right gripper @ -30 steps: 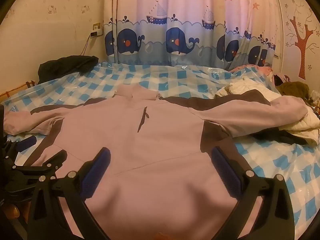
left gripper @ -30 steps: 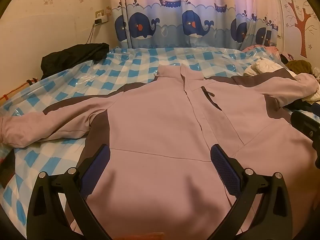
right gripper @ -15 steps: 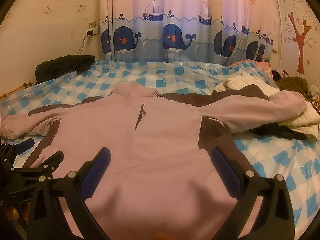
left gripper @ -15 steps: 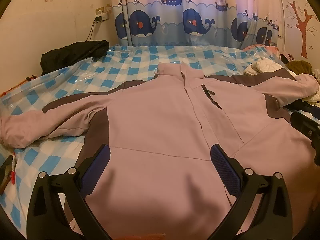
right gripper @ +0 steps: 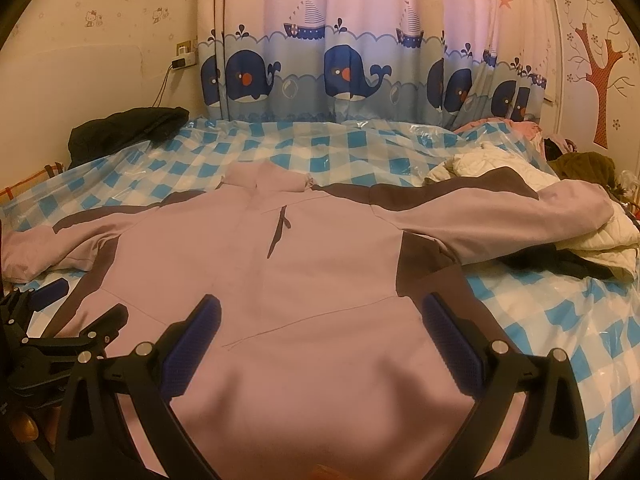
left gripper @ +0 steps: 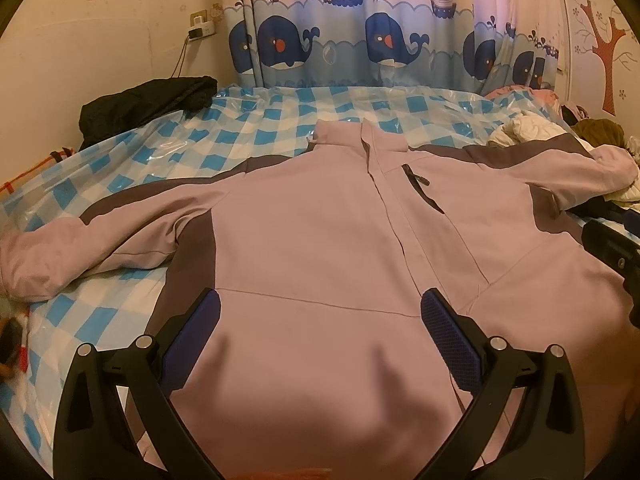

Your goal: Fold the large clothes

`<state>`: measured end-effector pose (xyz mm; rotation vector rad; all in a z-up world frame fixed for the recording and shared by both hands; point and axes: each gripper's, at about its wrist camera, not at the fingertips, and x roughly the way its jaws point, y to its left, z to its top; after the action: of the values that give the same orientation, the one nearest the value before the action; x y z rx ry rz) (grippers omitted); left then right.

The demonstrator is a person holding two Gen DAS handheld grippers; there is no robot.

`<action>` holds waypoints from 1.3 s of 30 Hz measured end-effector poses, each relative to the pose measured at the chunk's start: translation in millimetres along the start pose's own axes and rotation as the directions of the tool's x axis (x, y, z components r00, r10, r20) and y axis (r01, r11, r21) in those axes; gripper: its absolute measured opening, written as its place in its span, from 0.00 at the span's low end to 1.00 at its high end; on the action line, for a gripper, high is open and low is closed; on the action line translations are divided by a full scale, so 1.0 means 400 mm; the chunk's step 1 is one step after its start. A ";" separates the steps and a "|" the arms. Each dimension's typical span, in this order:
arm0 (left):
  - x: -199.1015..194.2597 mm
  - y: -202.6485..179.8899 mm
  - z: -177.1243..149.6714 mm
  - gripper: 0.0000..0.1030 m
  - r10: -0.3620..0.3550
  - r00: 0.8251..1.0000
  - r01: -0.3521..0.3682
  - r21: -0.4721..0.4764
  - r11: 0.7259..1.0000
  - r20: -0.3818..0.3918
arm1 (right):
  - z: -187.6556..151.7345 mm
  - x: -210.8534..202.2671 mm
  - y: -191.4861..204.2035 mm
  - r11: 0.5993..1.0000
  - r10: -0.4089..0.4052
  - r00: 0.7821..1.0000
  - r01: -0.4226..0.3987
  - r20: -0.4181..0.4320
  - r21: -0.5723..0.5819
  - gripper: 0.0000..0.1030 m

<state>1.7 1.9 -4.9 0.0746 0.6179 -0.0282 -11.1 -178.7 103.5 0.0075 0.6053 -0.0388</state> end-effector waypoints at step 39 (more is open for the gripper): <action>0.022 -0.007 -0.009 0.94 -0.020 0.999 0.020 -0.004 1.000 -0.029 | 0.047 -0.049 -0.028 0.998 -0.052 0.998 0.053 0.043 -0.027 0.94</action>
<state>6.5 -0.8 -13.1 0.0657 0.6475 -0.0453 -17.0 -189.5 130.2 -0.0361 0.5640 -0.0815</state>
